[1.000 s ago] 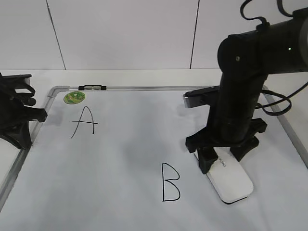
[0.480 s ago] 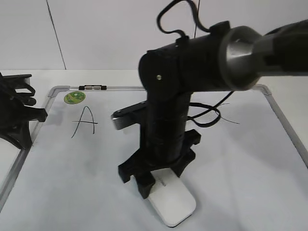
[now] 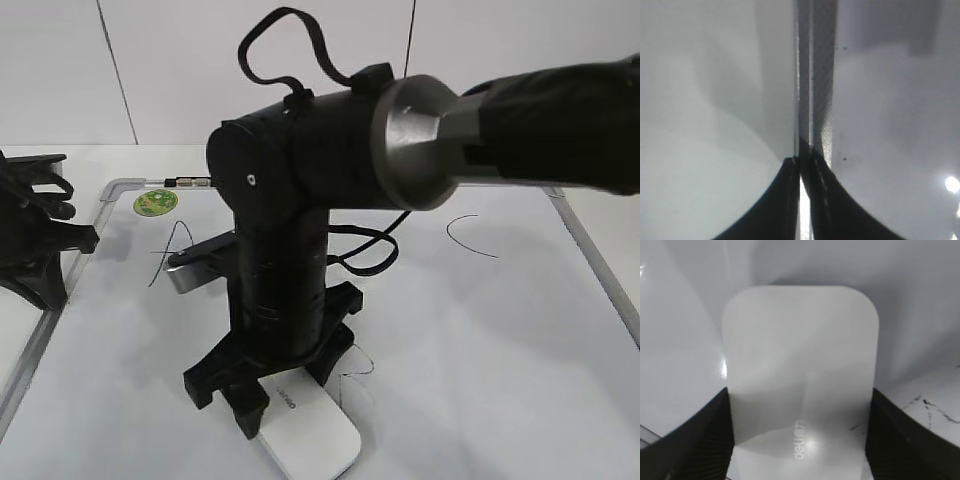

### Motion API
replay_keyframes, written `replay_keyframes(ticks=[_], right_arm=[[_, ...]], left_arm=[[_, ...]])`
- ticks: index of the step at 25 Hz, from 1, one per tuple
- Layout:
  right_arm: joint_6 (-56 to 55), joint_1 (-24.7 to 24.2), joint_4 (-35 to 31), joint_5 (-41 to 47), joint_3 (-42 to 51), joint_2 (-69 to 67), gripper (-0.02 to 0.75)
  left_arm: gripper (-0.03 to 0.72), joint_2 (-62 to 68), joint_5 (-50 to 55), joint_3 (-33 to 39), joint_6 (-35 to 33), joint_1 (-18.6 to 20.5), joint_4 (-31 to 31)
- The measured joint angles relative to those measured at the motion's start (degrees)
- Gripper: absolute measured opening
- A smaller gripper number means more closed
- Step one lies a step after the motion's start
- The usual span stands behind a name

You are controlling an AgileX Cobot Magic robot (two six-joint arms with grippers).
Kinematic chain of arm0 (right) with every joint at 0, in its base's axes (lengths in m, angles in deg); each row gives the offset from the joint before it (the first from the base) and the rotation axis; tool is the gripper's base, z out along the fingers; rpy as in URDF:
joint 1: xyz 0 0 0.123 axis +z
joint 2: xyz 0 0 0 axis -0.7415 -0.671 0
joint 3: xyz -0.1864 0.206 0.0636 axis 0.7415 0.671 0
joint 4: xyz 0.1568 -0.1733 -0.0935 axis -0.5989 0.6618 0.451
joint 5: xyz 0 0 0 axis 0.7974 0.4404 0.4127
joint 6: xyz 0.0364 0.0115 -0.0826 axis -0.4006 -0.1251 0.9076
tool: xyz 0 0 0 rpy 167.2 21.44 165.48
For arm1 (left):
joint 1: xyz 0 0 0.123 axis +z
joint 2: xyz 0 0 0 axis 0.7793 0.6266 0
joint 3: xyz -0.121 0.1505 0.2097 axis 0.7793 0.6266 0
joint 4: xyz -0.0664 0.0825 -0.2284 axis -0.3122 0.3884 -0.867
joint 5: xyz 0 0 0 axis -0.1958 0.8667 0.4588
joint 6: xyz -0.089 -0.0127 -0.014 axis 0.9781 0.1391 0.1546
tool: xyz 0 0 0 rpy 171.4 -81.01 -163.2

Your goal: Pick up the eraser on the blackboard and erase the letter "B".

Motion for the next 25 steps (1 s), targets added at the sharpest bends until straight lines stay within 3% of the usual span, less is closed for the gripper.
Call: replay_keyframes(ticks=[9, 19, 25], right_arm=[[0.0, -6.8, 3.17, 1.61, -0.36, -0.21, 0.537], [0.0, -19.02, 7.49, 2.38, -0.73, -0.21, 0.537], [2.08, -19.54, 6.36, 2.42, -0.81, -0.21, 0.537]], left_arm=[[0.032, 0.0, 0.0, 0.0, 0.0, 0.0, 0.0], [0.032, 0.08, 0.0, 0.0, 0.0, 0.0, 0.0], [0.032, 0.08, 0.0, 0.0, 0.0, 0.0, 0.0]])
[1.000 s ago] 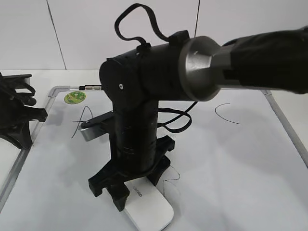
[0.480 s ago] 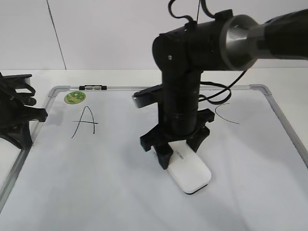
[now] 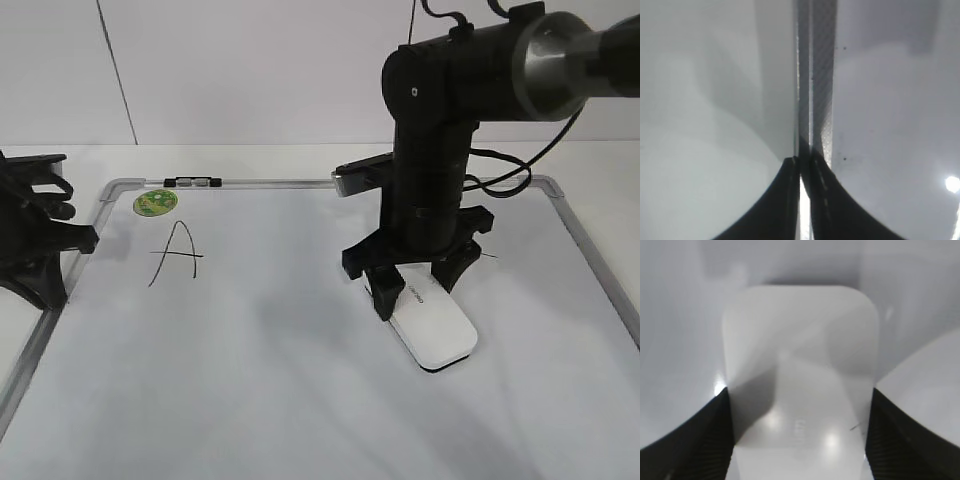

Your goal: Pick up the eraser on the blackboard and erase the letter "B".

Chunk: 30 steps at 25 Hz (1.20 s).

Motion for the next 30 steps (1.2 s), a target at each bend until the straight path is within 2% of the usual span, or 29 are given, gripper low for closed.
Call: replay_keyframes(ticks=[4, 13, 17, 24, 30], right_arm=[[3.06, 2.02, -3.2, 0.0, 0.0, 0.0, 0.537], [4.07, 16.21, -5.3, -0.48, 0.1, -0.12, 0.537], [4.21, 19.69, -5.57, -1.2, 0.1, -0.12, 0.537], [4.21, 18.71, -4.08, -2.09, 0.22, -0.12, 0.537], [4.1, 11.34, -3.71, -2.83, -0.1, -0.64, 0.537]], left_arm=[[0.032, 0.0, 0.27, -0.04, 0.0, 0.0, 0.1], [0.032, 0.0, 0.27, -0.04, 0.0, 0.0, 0.1], [0.032, 0.0, 0.27, -0.04, 0.0, 0.0, 0.1], [0.032, 0.0, 0.4, -0.04, 0.0, 0.0, 0.1], [0.032, 0.0, 0.4, -0.04, 0.0, 0.0, 0.1]])
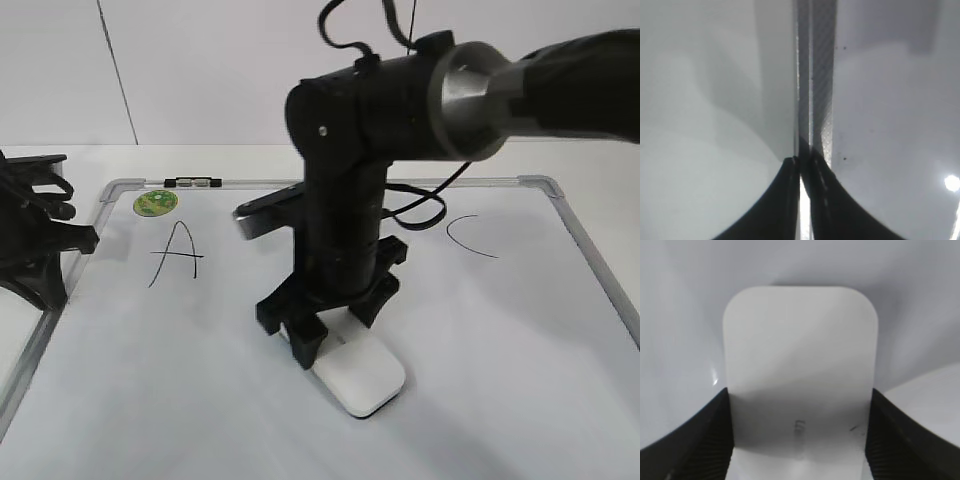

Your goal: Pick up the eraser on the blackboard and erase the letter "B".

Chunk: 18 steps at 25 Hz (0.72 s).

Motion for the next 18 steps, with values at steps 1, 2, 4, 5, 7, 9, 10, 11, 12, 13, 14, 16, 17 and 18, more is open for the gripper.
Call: replay_keyframes(ticks=[1, 2, 4, 5, 7, 9, 10, 11, 12, 13, 14, 16, 17, 18], right_arm=[[0.0, -1.75, -0.1, 0.0, -0.04, -0.09, 0.537], [0.0, -3.76, -0.25, 0.0, -0.14, -0.09, 0.537], [-0.09, -6.28, -0.9, 0.0, -0.29, -0.19, 0.537], [-0.09, -7.51, -1.0, 0.0, -0.4, -0.17, 0.537], [-0.09, -8.94, -1.14, 0.0, -0.53, -0.17, 0.537], [-0.09, -9.33, -1.38, 0.0, -0.53, -0.17, 0.537], [-0.09, -9.33, -1.47, 0.0, -0.53, -0.17, 0.537], [-0.09, -9.33, -1.61, 0.0, -0.53, -0.17, 0.537], [-0.09, -9.33, -1.98, 0.0, -0.53, -0.17, 0.537], [-0.09, -9.47, -2.25, 0.0, -0.53, -0.17, 0.537], [0.02, -9.47, -2.31, 0.0, -0.53, -0.07, 0.537], [0.02, -9.49, -2.44, -0.32, -0.26, 0.48, 0.537], [0.02, -9.49, -2.44, -0.54, -0.02, 0.75, 0.537], [0.02, -9.49, -2.44, -0.62, 0.08, 1.03, 0.537]], left_arm=[[0.032, 0.0, 0.0, 0.0, 0.0, 0.0, 0.0], [0.032, 0.0, 0.0, 0.0, 0.0, 0.0, 0.0], [0.032, 0.0, 0.0, 0.0, 0.0, 0.0, 0.0], [0.032, 0.0, 0.0, 0.0, 0.0, 0.0, 0.0], [0.032, 0.0, 0.0, 0.0, 0.0, 0.0, 0.0], [0.032, 0.0, 0.0, 0.0, 0.0, 0.0, 0.0], [0.032, 0.0, 0.0, 0.0, 0.0, 0.0, -0.11], [0.032, 0.0, 0.0, 0.0, 0.0, 0.0, -0.11], [0.032, 0.0, 0.0, 0.0, 0.0, 0.0, -0.11], [0.032, 0.0, 0.0, 0.0, 0.0, 0.0, -0.11], [0.032, 0.0, 0.0, 0.0, 0.0, 0.0, -0.11], [0.032, 0.0, 0.0, 0.0, 0.0, 0.0, -0.11], [0.032, 0.0, 0.0, 0.0, 0.0, 0.0, -0.11], [0.032, 0.0, 0.04, 0.0, 0.0, 0.0, -0.11]])
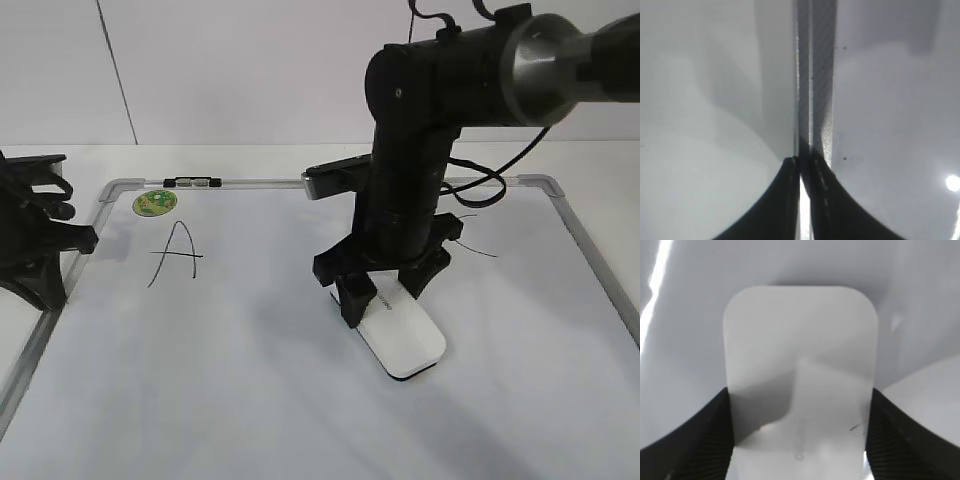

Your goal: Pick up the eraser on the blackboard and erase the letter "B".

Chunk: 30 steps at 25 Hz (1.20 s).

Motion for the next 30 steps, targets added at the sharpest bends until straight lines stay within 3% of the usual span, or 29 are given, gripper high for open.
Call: replay_keyframes(ticks=[12, 30], right_arm=[[0.0, -5.65, 0.18, 1.4, 0.81, 7.49, 0.537], [3.73, -26.89, -2.33, -1.25, 13.67, 14.87, 0.537]], left_arm=[[0.032, 0.0, 0.14, -0.09, 0.0, 0.0, 0.0], [0.032, 0.0, 0.76, -0.09, 0.0, 0.0, 0.0]])
